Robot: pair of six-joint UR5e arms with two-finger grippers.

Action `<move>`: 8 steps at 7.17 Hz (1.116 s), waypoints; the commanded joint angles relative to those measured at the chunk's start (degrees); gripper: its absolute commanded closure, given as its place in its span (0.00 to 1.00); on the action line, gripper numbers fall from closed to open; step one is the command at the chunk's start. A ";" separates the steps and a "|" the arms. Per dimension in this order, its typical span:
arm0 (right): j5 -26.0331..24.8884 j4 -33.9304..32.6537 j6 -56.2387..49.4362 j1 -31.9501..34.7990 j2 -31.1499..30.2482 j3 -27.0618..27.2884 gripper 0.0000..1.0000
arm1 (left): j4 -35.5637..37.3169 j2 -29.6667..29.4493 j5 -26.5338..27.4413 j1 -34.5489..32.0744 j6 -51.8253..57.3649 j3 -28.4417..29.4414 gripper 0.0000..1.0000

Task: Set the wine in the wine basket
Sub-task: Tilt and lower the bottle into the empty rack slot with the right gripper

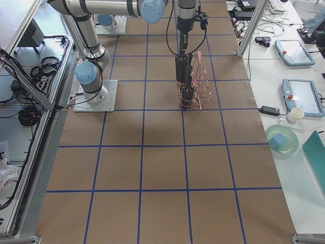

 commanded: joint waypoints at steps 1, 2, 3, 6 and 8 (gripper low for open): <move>0.06 -1.66 0.08 0.08 2.85 -1.09 1.00 | 0.00 0.14 0.42 0.26 -0.11 -0.07 0.00; -0.03 -1.76 0.00 0.17 3.38 -1.10 1.00 | 0.00 -0.03 0.07 0.27 -0.20 -0.07 0.00; 0.14 -3.07 0.17 0.25 3.56 -1.10 1.00 | 0.00 0.05 -0.02 0.01 -0.20 -0.07 0.00; 0.06 -3.69 0.61 0.52 5.41 -1.62 1.00 | -0.17 0.41 0.42 0.62 0.50 -0.07 0.00; 0.06 -4.22 0.70 0.52 6.28 -1.62 1.00 | -0.87 1.02 1.64 0.53 0.59 -0.07 0.00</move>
